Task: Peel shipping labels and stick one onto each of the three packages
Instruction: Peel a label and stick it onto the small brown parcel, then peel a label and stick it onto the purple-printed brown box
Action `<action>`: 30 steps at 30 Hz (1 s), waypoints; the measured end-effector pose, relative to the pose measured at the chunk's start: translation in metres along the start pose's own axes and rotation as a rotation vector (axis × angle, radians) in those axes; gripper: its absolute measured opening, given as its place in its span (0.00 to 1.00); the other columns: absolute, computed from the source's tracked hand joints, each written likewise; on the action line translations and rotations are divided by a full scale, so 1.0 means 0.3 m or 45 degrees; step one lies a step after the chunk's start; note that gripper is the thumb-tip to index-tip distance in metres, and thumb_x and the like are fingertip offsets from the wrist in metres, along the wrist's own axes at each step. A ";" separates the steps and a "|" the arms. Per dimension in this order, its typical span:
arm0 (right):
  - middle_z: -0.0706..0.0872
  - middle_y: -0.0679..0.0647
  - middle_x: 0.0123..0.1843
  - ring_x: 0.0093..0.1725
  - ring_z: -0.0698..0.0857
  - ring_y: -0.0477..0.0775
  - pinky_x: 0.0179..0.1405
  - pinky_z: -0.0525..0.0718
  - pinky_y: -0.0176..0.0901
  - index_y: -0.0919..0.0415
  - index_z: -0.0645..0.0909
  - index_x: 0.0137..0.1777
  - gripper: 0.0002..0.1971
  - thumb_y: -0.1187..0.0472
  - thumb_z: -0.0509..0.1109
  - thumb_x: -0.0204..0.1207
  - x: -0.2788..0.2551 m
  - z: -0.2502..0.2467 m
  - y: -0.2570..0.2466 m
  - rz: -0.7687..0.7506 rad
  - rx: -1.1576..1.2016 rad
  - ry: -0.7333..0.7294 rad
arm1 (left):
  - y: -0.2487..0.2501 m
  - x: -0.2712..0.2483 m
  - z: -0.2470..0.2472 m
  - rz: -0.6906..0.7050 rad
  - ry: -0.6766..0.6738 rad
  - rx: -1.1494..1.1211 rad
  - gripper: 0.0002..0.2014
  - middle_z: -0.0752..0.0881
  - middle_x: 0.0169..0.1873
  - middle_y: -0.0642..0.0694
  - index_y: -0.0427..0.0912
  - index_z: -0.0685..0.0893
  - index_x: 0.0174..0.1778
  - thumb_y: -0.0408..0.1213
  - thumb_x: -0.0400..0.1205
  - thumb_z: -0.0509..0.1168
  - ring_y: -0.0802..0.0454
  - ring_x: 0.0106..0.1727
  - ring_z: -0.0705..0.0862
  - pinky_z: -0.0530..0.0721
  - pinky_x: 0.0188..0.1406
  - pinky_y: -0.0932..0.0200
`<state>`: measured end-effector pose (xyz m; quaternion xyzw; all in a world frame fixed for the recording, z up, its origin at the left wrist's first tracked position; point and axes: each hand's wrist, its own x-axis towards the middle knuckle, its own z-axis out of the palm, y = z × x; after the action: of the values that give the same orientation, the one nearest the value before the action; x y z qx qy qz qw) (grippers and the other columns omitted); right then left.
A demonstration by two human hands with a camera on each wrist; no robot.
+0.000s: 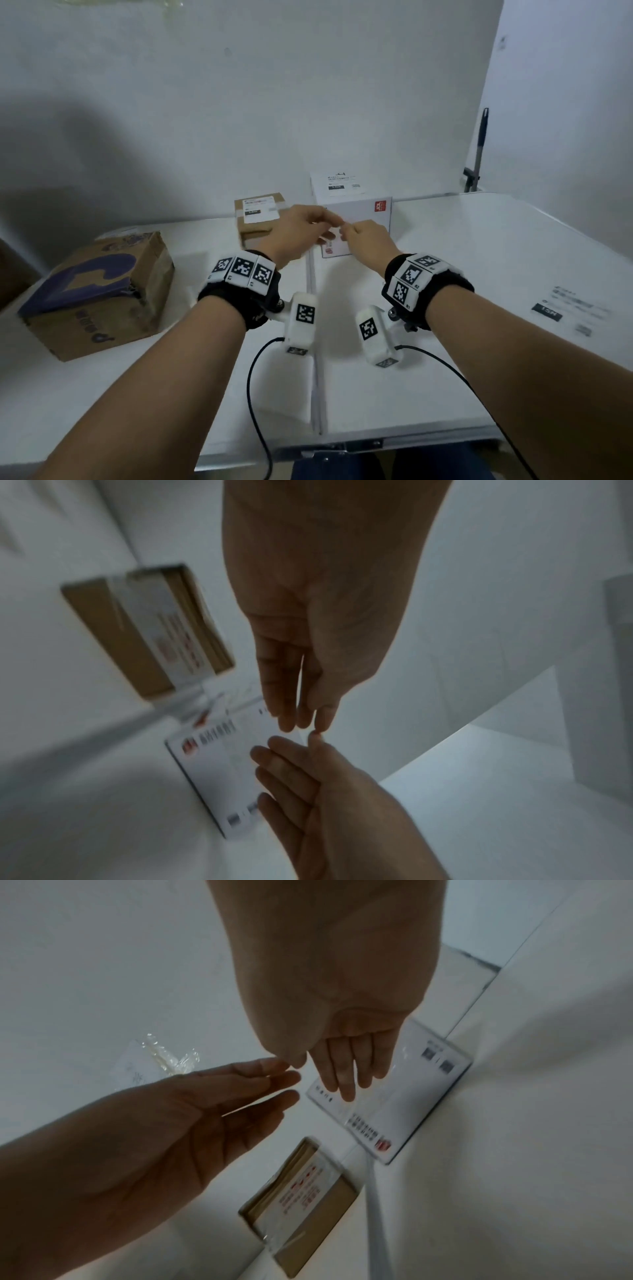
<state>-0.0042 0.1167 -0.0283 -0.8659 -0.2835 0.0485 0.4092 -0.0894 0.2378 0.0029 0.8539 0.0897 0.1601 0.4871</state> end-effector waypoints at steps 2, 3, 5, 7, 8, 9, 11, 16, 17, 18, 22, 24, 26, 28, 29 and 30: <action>0.87 0.62 0.51 0.54 0.85 0.64 0.48 0.79 0.45 0.66 0.85 0.54 0.22 0.54 0.52 0.86 -0.035 -0.071 0.057 0.035 -0.097 0.015 | 0.035 0.015 0.089 -0.025 -0.111 -0.144 0.11 0.90 0.51 0.42 0.35 0.88 0.54 0.26 0.84 0.60 0.52 0.46 0.88 0.87 0.53 0.57; 0.86 0.60 0.49 0.52 0.84 0.63 0.46 0.76 0.43 0.64 0.85 0.52 0.21 0.55 0.52 0.85 -0.051 -0.107 0.092 0.052 -0.144 0.021 | 0.048 0.026 0.133 -0.035 -0.144 -0.189 0.11 0.90 0.52 0.41 0.35 0.88 0.54 0.25 0.84 0.60 0.51 0.46 0.88 0.87 0.54 0.56; 0.83 0.57 0.47 0.50 0.82 0.61 0.44 0.72 0.41 0.57 0.82 0.40 0.18 0.58 0.52 0.84 -0.080 -0.184 0.167 0.108 -0.257 0.035 | 0.076 0.049 0.224 -0.052 -0.195 -0.252 0.11 0.90 0.53 0.39 0.35 0.88 0.54 0.25 0.83 0.60 0.50 0.46 0.89 0.88 0.53 0.56; 0.79 0.57 0.47 0.50 0.79 0.60 0.45 0.69 0.41 0.51 0.70 0.31 0.16 0.59 0.54 0.82 -0.110 -0.265 0.244 0.213 -0.321 0.067 | 0.107 0.065 0.309 -0.070 -0.255 -0.294 0.11 0.89 0.54 0.39 0.35 0.87 0.55 0.25 0.84 0.60 0.51 0.46 0.89 0.88 0.52 0.58; 0.79 0.58 0.50 0.50 0.78 0.59 0.46 0.69 0.41 0.52 0.71 0.33 0.14 0.60 0.55 0.81 -0.127 -0.310 0.276 0.285 -0.310 0.090 | 0.127 0.069 0.348 -0.070 -0.291 -0.298 0.11 0.89 0.54 0.39 0.35 0.87 0.55 0.26 0.84 0.60 0.50 0.46 0.89 0.88 0.53 0.57; 0.81 0.60 0.56 0.53 0.79 0.60 0.48 0.72 0.42 0.57 0.77 0.41 0.10 0.62 0.56 0.80 -0.147 -0.356 0.308 0.348 -0.303 0.113 | 0.146 0.074 0.386 -0.069 -0.329 -0.298 0.11 0.89 0.54 0.40 0.35 0.87 0.55 0.26 0.84 0.60 0.49 0.48 0.89 0.87 0.54 0.56; 0.80 0.62 0.68 0.64 0.80 0.62 0.59 0.77 0.45 0.65 0.79 0.64 0.16 0.65 0.56 0.80 -0.187 -0.443 0.370 0.475 -0.328 0.153 | 0.182 0.083 0.455 -0.070 -0.399 -0.299 0.11 0.89 0.55 0.40 0.35 0.87 0.54 0.26 0.84 0.60 0.46 0.51 0.89 0.87 0.56 0.55; 0.78 0.63 0.71 0.71 0.76 0.65 0.71 0.72 0.51 0.67 0.74 0.70 0.20 0.67 0.57 0.79 -0.280 -0.592 0.492 0.725 -0.613 0.083 | 0.240 0.094 0.595 -0.078 -0.519 -0.299 0.11 0.89 0.55 0.40 0.36 0.88 0.54 0.26 0.83 0.61 0.43 0.53 0.89 0.87 0.58 0.52; 0.78 0.63 0.70 0.70 0.76 0.66 0.72 0.71 0.53 0.66 0.74 0.69 0.19 0.66 0.57 0.79 -0.294 -0.610 0.512 0.774 -0.684 0.058 | 0.246 0.090 0.617 -0.086 -0.532 -0.312 0.11 0.89 0.55 0.39 0.35 0.88 0.55 0.26 0.83 0.60 0.44 0.53 0.89 0.87 0.58 0.52; 0.79 0.63 0.69 0.69 0.77 0.66 0.72 0.71 0.54 0.66 0.75 0.67 0.18 0.65 0.58 0.79 -0.307 -0.624 0.528 0.814 -0.746 0.022 | 0.250 0.085 0.636 -0.095 -0.547 -0.323 0.12 0.89 0.55 0.39 0.34 0.87 0.56 0.26 0.84 0.60 0.45 0.52 0.89 0.87 0.58 0.52; 0.81 0.65 0.68 0.67 0.81 0.64 0.63 0.78 0.48 0.72 0.77 0.66 0.16 0.66 0.58 0.83 -0.323 -0.663 0.574 0.855 -0.827 -0.054 | 0.253 0.064 0.678 -0.122 -0.591 -0.329 0.12 0.88 0.57 0.37 0.32 0.86 0.58 0.25 0.84 0.59 0.45 0.52 0.88 0.86 0.60 0.52; 0.81 0.65 0.69 0.68 0.81 0.64 0.63 0.78 0.48 0.72 0.76 0.67 0.16 0.67 0.59 0.82 -0.324 -0.662 0.587 0.872 -0.861 -0.065 | 0.249 0.060 0.679 -0.127 -0.595 -0.322 0.12 0.88 0.57 0.37 0.31 0.86 0.59 0.25 0.84 0.59 0.44 0.53 0.88 0.85 0.61 0.51; 0.80 0.64 0.69 0.68 0.80 0.65 0.66 0.79 0.51 0.68 0.76 0.66 0.17 0.65 0.64 0.79 -0.328 -0.647 0.597 0.898 -0.904 -0.066 | 0.245 0.058 0.676 -0.135 -0.598 -0.324 0.12 0.88 0.57 0.37 0.31 0.86 0.59 0.25 0.84 0.59 0.45 0.52 0.88 0.85 0.61 0.51; 0.77 0.63 0.70 0.70 0.76 0.66 0.70 0.76 0.57 0.64 0.77 0.65 0.18 0.63 0.68 0.75 -0.335 -0.629 0.605 0.905 -0.952 -0.065 | 0.240 0.054 0.670 -0.141 -0.602 -0.328 0.12 0.88 0.57 0.37 0.32 0.86 0.59 0.25 0.84 0.59 0.45 0.52 0.88 0.86 0.60 0.53; 0.76 0.63 0.70 0.71 0.74 0.65 0.71 0.74 0.56 0.63 0.76 0.65 0.18 0.62 0.68 0.75 -0.332 -0.621 0.610 0.899 -0.970 -0.055 | 0.238 0.051 0.664 -0.141 -0.603 -0.328 0.12 0.88 0.57 0.37 0.32 0.86 0.59 0.25 0.84 0.59 0.45 0.52 0.88 0.86 0.60 0.53; 0.75 0.62 0.70 0.71 0.73 0.65 0.71 0.73 0.54 0.63 0.76 0.65 0.17 0.62 0.67 0.76 -0.330 -0.616 0.610 0.888 -0.975 -0.046 | 0.235 0.048 0.659 -0.141 -0.602 -0.329 0.12 0.88 0.57 0.37 0.32 0.86 0.59 0.25 0.84 0.60 0.45 0.52 0.88 0.86 0.59 0.53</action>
<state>0.0542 -0.1539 -0.0556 -0.9957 0.0176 0.0896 0.0174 -0.0050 0.0476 -0.0274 0.7921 -0.0012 -0.0604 0.6073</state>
